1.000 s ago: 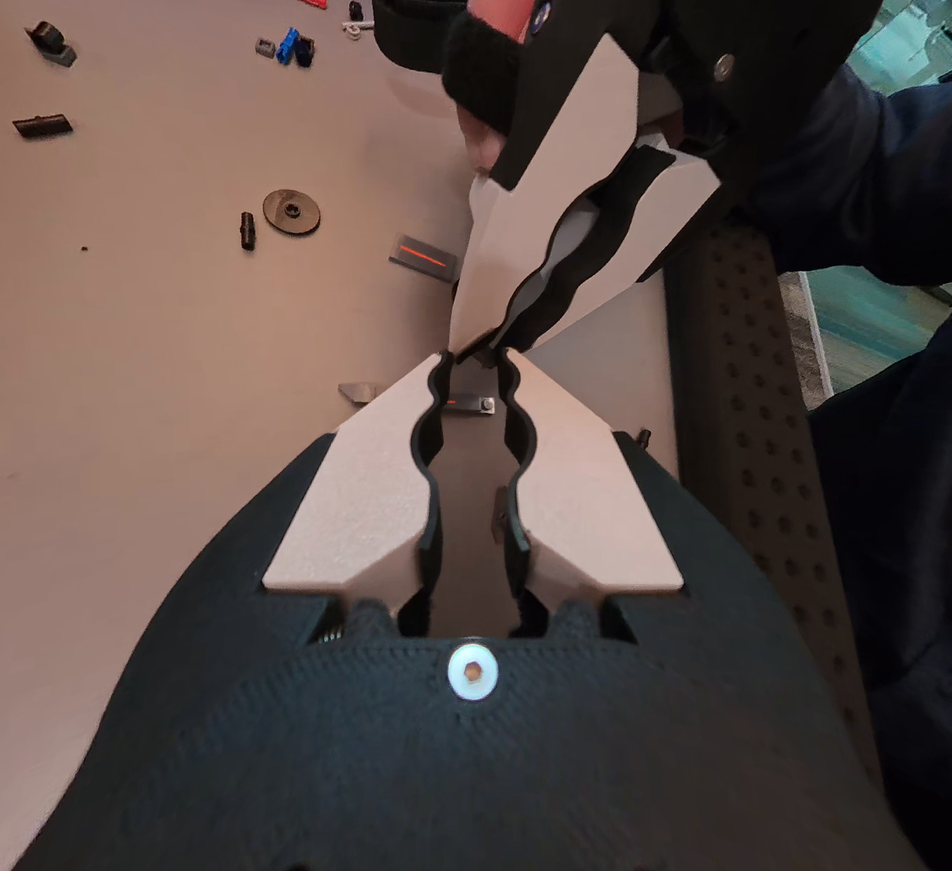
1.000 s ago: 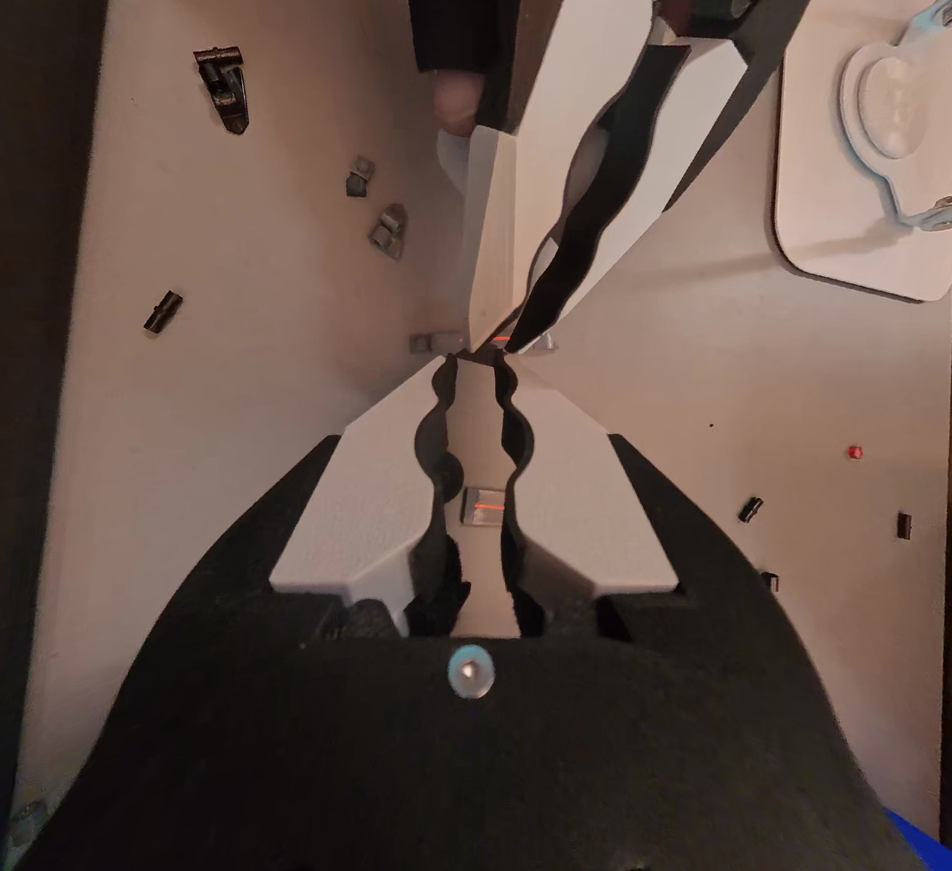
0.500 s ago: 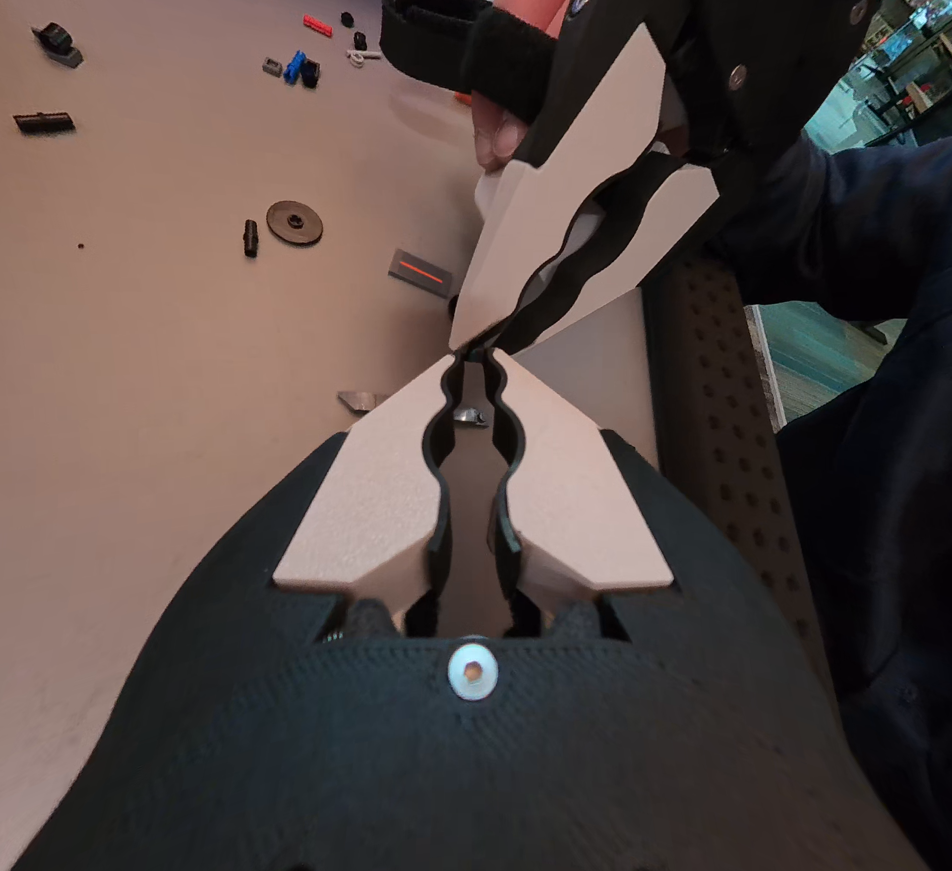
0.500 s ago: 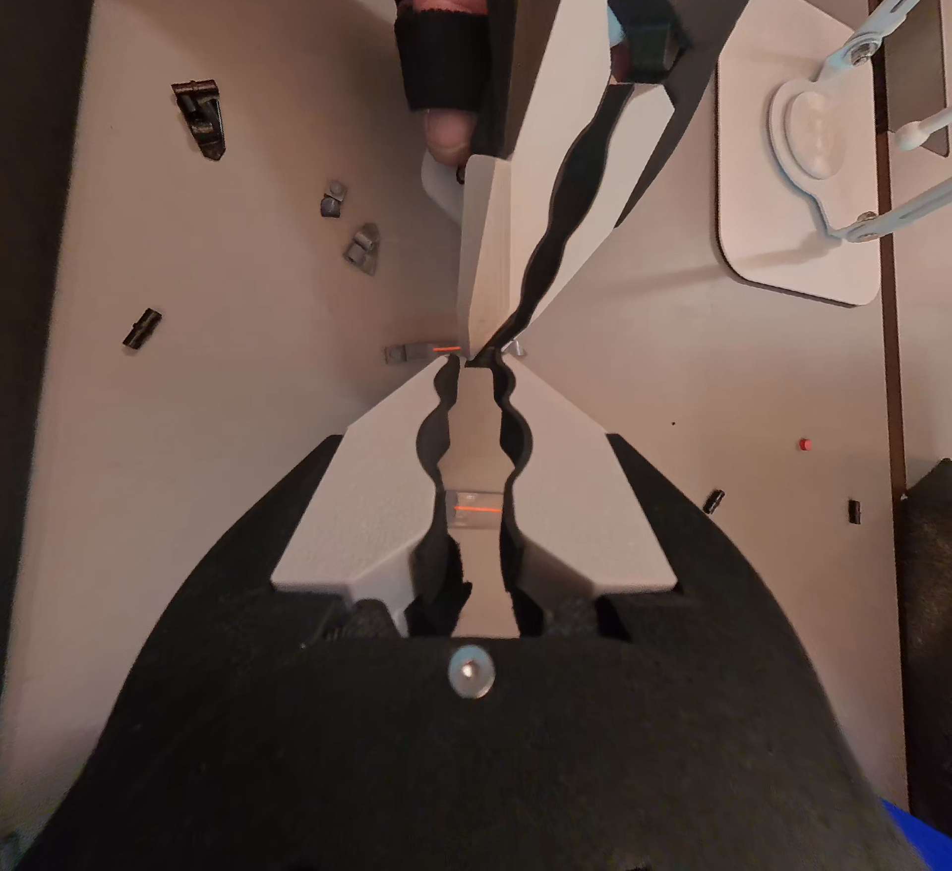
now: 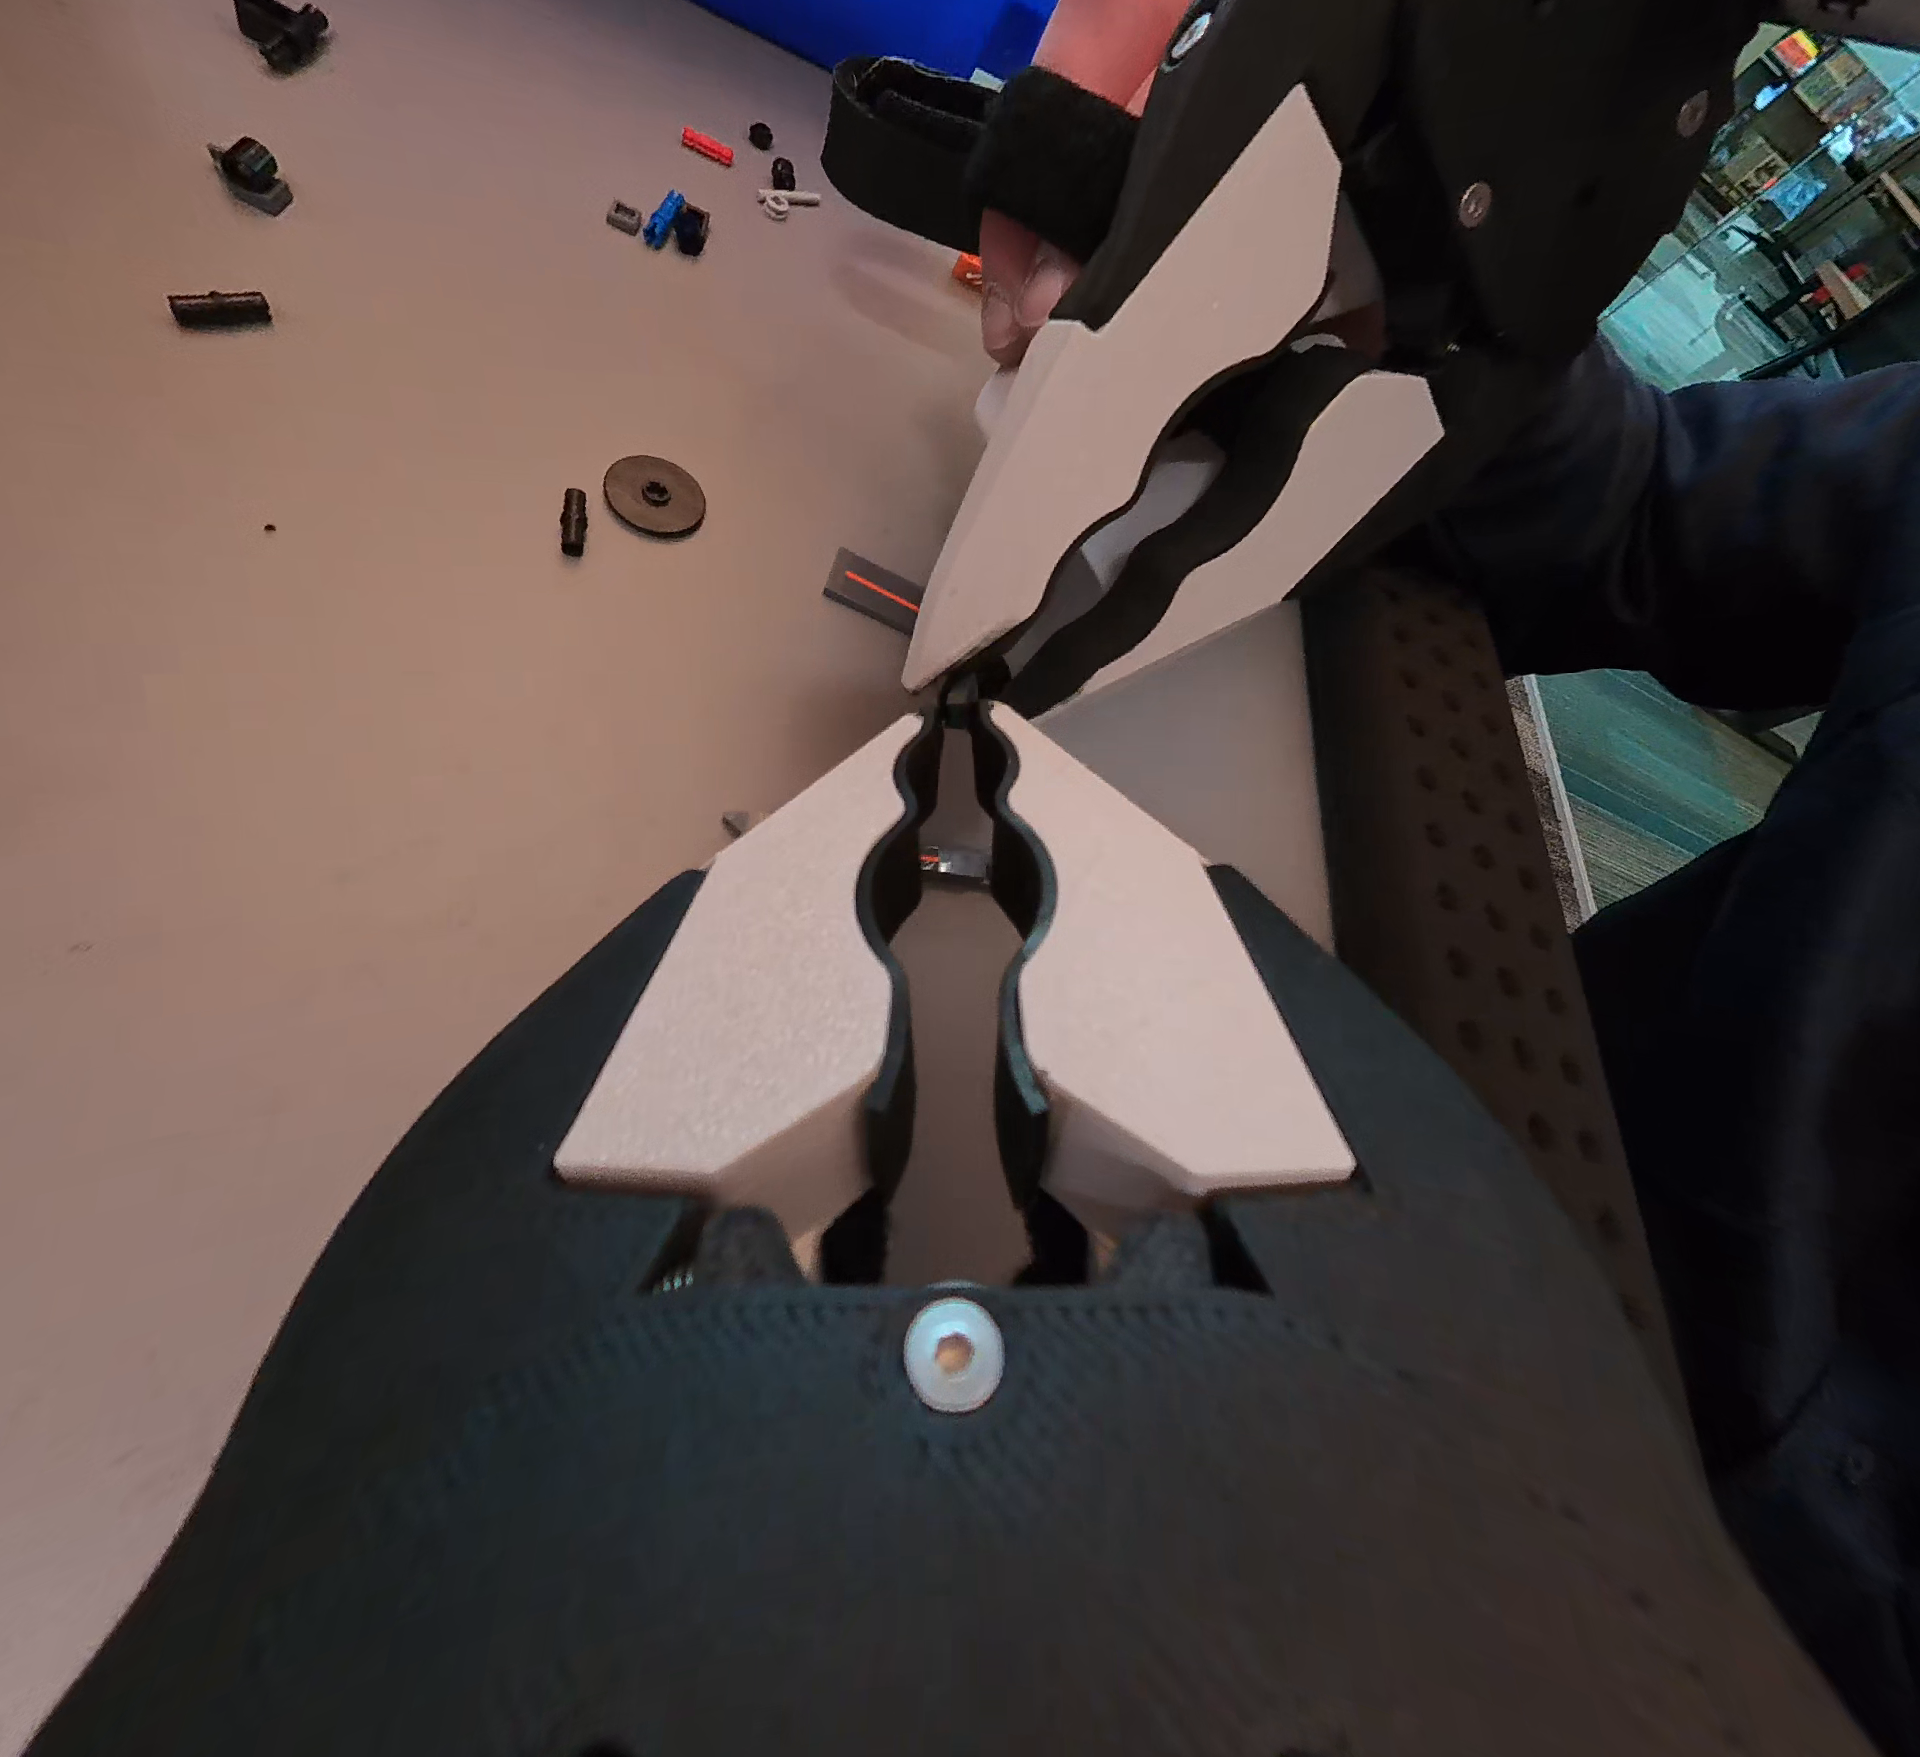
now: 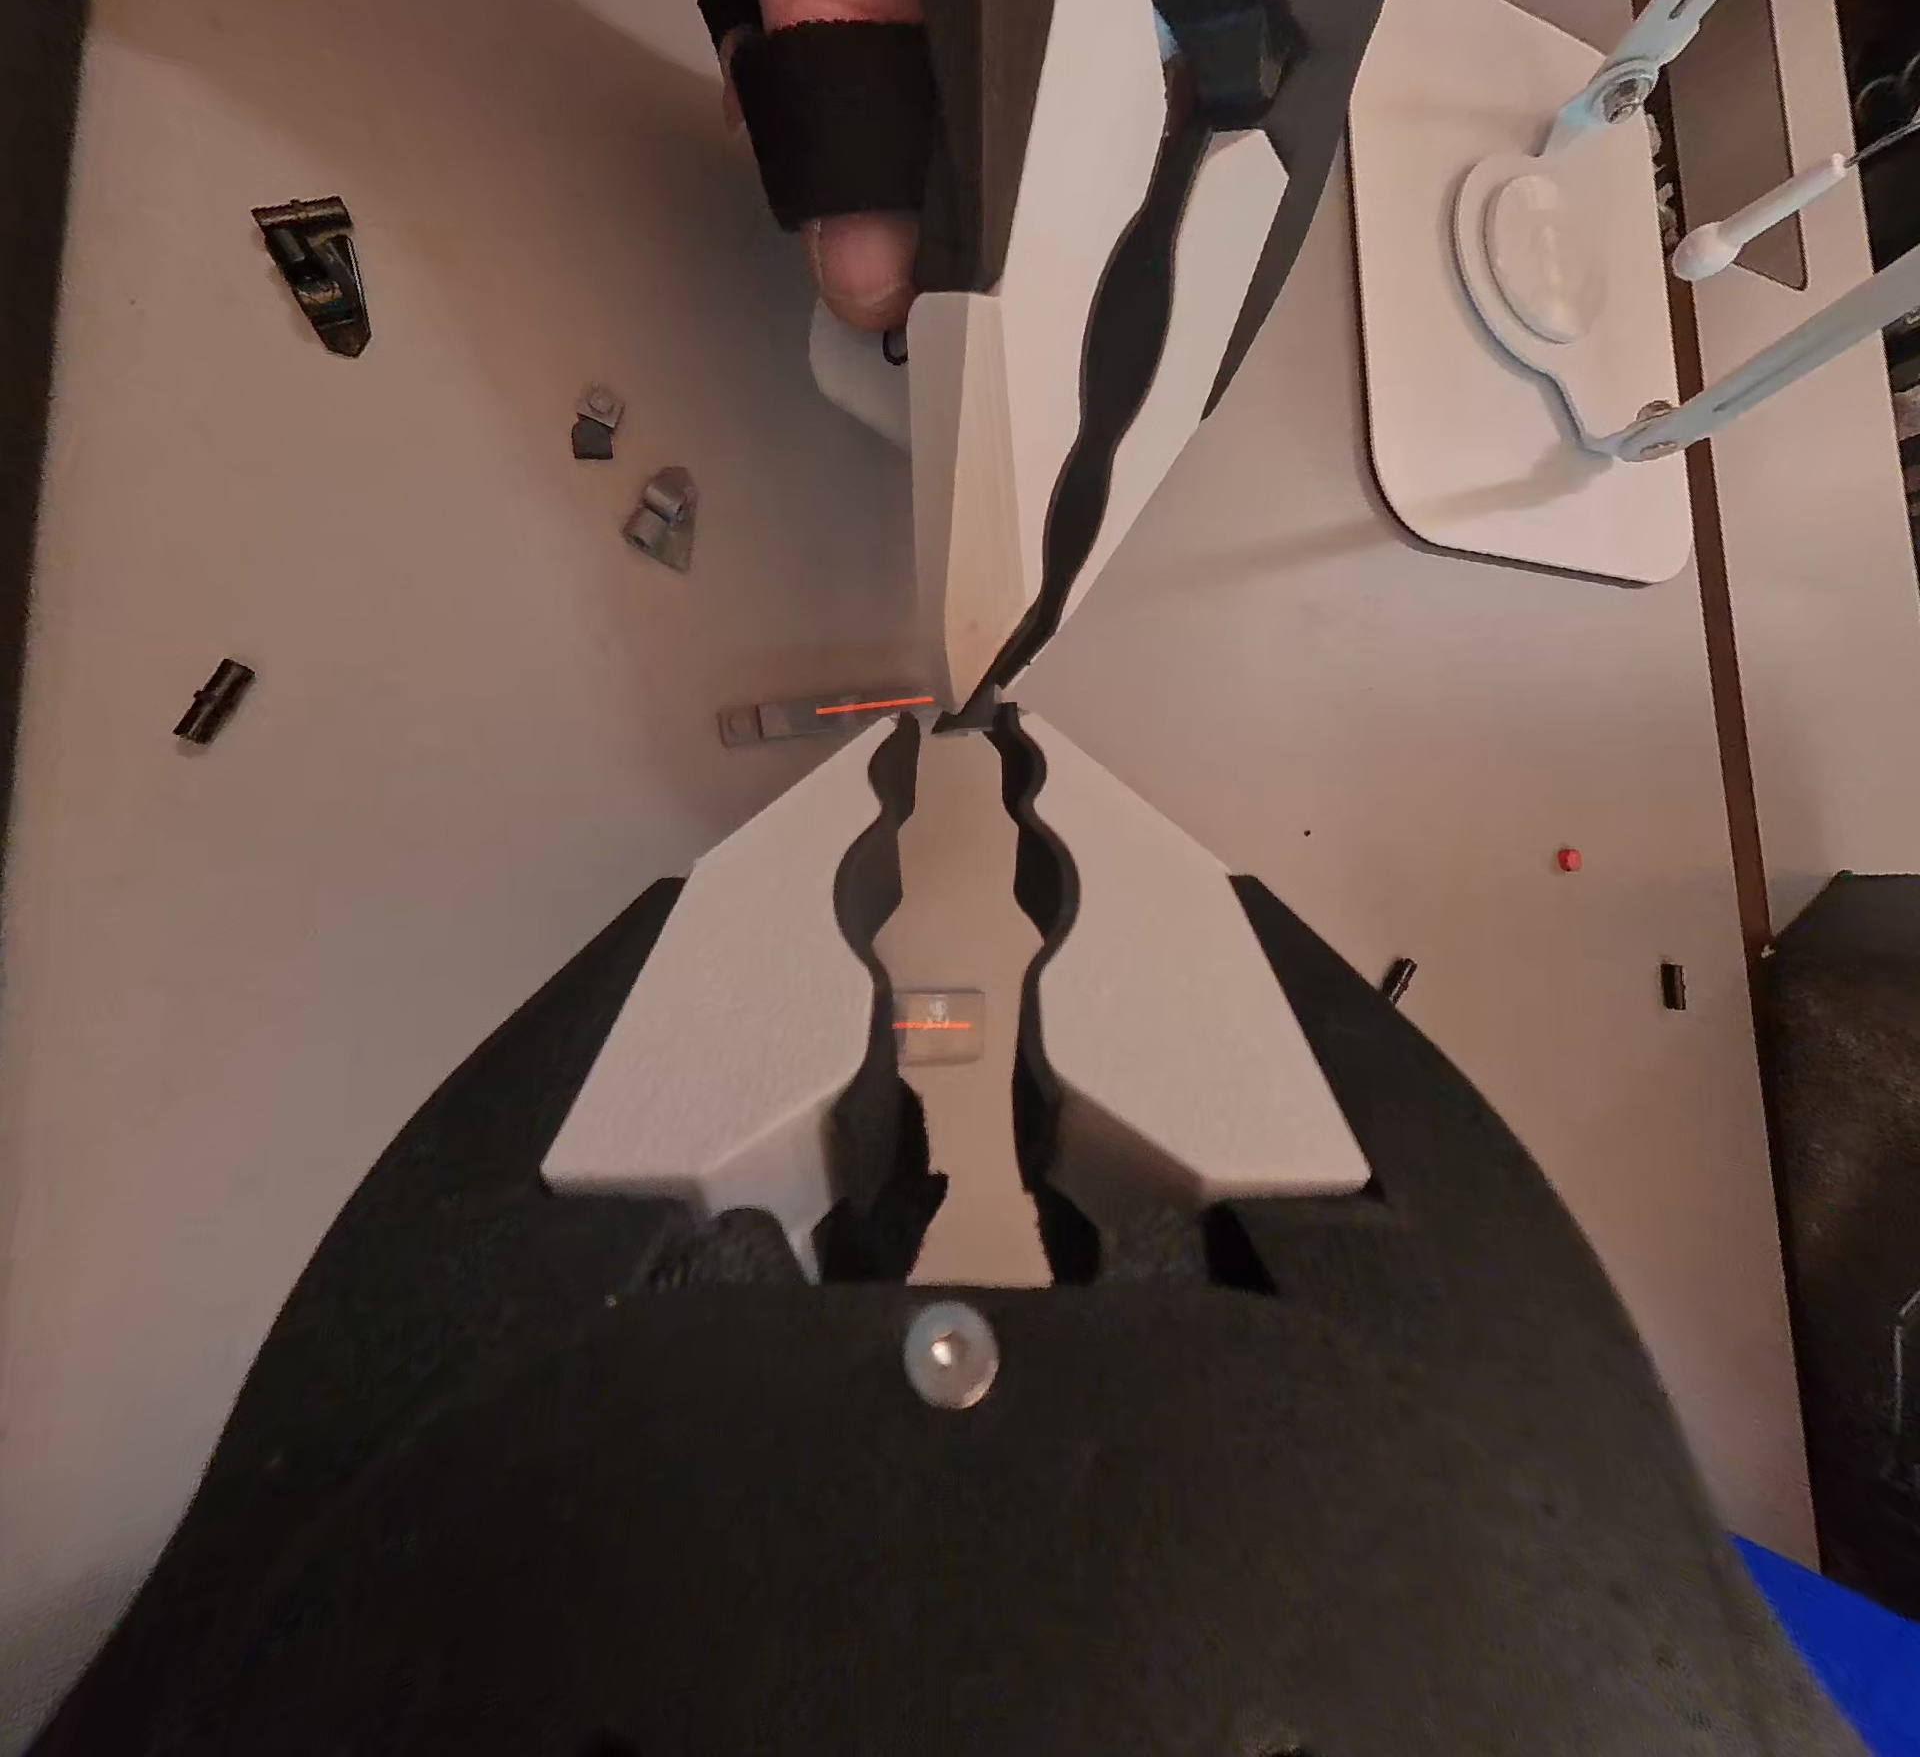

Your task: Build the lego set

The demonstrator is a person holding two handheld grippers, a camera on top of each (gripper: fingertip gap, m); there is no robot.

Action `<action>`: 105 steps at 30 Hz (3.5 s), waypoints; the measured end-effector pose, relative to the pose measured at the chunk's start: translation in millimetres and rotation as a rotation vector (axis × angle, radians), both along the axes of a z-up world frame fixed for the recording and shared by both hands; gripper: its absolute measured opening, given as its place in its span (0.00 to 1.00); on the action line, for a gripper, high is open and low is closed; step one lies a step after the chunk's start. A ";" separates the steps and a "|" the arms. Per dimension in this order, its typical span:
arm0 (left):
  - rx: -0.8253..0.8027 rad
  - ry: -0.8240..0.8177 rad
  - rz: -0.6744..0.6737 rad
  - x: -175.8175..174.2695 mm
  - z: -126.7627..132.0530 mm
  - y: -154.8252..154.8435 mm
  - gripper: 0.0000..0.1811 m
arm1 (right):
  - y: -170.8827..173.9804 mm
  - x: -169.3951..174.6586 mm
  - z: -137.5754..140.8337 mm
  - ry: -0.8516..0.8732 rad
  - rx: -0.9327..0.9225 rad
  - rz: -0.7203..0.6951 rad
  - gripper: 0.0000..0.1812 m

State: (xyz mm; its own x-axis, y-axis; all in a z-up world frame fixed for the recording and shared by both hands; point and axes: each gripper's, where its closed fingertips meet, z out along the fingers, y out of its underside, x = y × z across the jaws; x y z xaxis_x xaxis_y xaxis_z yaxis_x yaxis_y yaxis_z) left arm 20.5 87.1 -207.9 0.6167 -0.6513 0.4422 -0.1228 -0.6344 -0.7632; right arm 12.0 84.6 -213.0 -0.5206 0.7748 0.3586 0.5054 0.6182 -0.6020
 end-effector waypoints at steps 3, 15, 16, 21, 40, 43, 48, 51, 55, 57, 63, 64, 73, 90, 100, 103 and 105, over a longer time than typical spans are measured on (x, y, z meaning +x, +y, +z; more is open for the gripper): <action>0.002 0.005 0.007 -1.5 -0.2 0.8 0.02 | 1.6 0.1 -0.4 -0.002 0.008 -0.006 0.08; 0.046 -0.041 0.058 -8.1 11.6 7.8 0.02 | 10.7 -4.4 3.6 0.019 0.004 -0.068 0.08; 0.053 -0.052 0.065 -8.5 13.7 8.8 0.01 | 11.1 -5.3 4.7 0.023 -0.005 -0.076 0.08; 0.074 -0.076 0.087 -9.1 18.4 12.7 0.01 | 14.0 -9.4 8.3 0.043 -0.029 -0.117 0.07; 0.084 -0.074 0.100 -8.4 18.3 15.7 0.02 | 20.6 -10.3 12.4 0.072 0.036 -0.135 0.03; 0.076 -0.074 0.094 -7.1 16.8 15.3 0.02 | 20.1 -9.8 12.0 0.070 0.049 -0.129 0.02; 0.075 -0.075 0.093 -7.4 16.4 15.2 0.01 | 19.4 -9.6 10.1 0.063 0.042 -0.125 0.02; 0.080 -0.094 0.092 -7.0 19.9 15.2 0.01 | 20.0 -9.5 7.8 0.053 0.043 -0.128 0.04; 0.078 -0.094 0.088 -6.0 19.3 14.7 0.01 | 19.2 -10.0 9.5 0.062 0.047 -0.126 0.04; 0.076 -0.092 0.086 -5.6 18.9 14.7 0.01 | 19.4 -10.2 9.7 0.064 0.045 -0.127 0.04; 0.071 -0.092 0.082 -4.8 17.7 14.4 0.01 | 19.3 -10.5 9.7 0.065 0.052 -0.126 0.02; 0.071 -0.092 0.082 -4.9 17.7 14.4 0.01 | 19.3 -10.4 9.7 0.065 0.052 -0.126 0.02; 0.067 -0.090 0.078 -4.7 16.8 13.9 0.01 | 19.0 -10.0 8.5 0.057 0.053 -0.124 0.02; 0.073 -0.036 0.053 -5.5 12.1 11.1 0.01 | 20.7 -9.6 7.4 0.052 0.054 -0.126 0.02; 0.052 0.012 0.031 -4.7 1.7 8.1 0.01 | 22.0 -7.3 4.6 0.036 0.047 -0.126 0.02; 0.049 0.033 0.025 -4.5 -1.8 6.8 0.02 | 21.8 -6.8 4.7 0.038 0.028 -0.122 0.02; 0.057 0.058 0.019 -5.2 -3.3 5.6 0.02 | 24.5 -5.9 3.9 0.037 0.022 -0.126 0.02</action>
